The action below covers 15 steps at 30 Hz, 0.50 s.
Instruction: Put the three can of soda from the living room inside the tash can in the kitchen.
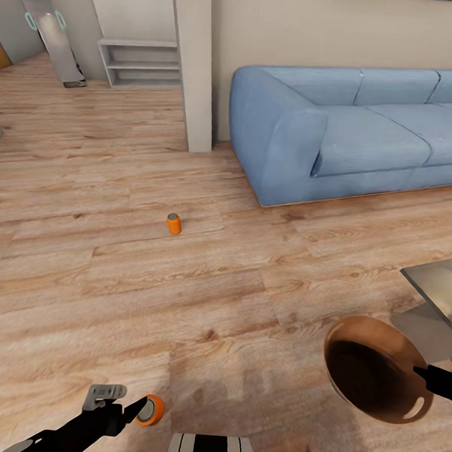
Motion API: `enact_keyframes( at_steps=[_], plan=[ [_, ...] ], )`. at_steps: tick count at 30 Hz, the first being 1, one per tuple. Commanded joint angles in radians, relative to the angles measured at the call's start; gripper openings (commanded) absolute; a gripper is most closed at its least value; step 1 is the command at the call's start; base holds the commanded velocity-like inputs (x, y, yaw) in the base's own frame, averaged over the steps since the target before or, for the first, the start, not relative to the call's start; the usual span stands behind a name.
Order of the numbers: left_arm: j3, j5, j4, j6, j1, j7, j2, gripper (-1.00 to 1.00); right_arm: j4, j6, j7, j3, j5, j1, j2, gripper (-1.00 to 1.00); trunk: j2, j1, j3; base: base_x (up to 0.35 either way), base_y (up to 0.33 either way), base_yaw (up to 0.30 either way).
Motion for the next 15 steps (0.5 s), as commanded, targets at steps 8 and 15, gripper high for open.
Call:
enact_keyframes(
  at_steps=[8,15],
  plan=[
    [0.000,-0.001,0.000,0.000,0.000,0.000,0.000,1.00,0.000,0.007,0.002,0.000,-0.015,0.000,0.000,-1.00,0.000,0.000,0.000,0.000,0.000,0.000],
    [0.004,-0.005,-0.015,0.013,0.022,-0.002,0.019,1.00,0.000,0.008,0.001,0.000,0.012,0.000,0.003,-1.00,0.000,0.000,0.000,0.000,0.000,0.000]
  ],
)
